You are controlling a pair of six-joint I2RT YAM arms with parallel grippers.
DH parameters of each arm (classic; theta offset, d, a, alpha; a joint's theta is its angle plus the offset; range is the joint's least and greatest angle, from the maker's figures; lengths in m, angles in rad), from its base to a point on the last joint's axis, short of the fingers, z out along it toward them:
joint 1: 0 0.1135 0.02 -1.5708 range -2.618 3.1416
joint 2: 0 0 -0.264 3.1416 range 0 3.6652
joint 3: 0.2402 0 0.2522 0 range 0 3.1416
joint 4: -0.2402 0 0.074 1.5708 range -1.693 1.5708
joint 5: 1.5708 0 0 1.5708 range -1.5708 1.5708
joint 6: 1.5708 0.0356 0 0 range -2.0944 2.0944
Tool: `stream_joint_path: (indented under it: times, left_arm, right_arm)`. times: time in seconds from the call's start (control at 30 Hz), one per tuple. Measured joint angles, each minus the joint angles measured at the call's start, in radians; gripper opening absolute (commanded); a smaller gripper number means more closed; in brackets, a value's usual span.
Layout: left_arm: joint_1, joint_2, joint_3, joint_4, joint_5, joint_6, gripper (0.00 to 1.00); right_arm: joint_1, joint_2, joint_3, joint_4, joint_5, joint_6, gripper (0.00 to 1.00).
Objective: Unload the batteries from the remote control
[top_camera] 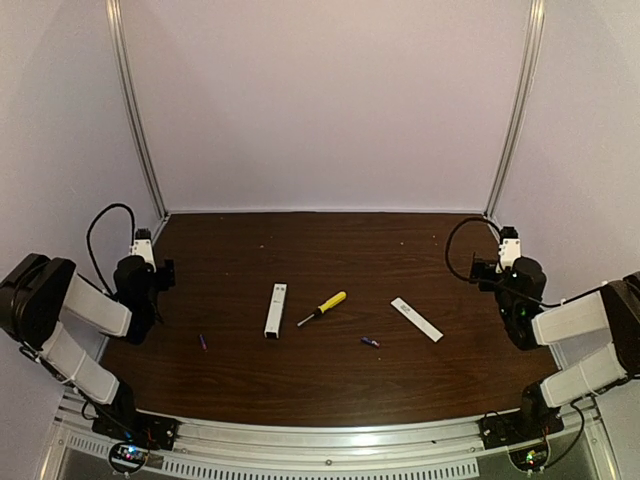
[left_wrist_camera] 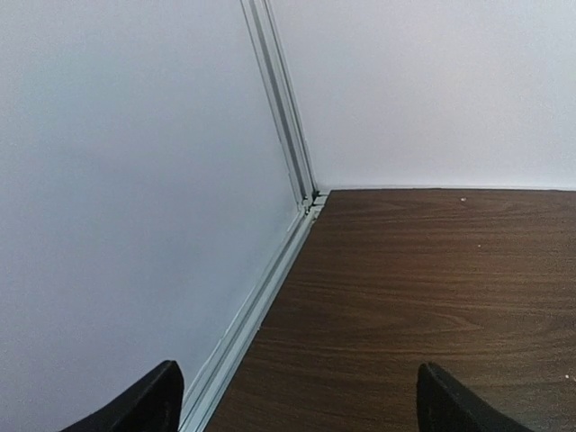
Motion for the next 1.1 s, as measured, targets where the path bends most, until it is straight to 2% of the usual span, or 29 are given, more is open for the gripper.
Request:
stream_joint_path:
  times: [0.27, 0.43, 0.53, 1.1]
  left_arm:
    - [0.044, 0.023, 0.01, 0.012, 0.098, 0.001, 0.91]
    - [0.068, 0.028, 0.048, -0.011, 0.148, 0.001, 0.91]
    - [0.078, 0.029, 0.059, -0.026, 0.172, -0.009, 0.93]
    - [0.106, 0.035, 0.083, -0.093, 0.369, 0.011, 0.95]
  right_arm:
    - [-0.034, 0.035, -0.008, 0.112, -0.03, -0.023, 1.0]
    - [-0.061, 0.186, -0.063, 0.3, -0.062, -0.032, 1.0]
    - [-0.064, 0.238, -0.082, 0.306, -0.087, -0.041, 1.0]
    - [-0.078, 0.237, -0.029, 0.33, -0.158, -0.055, 1.0]
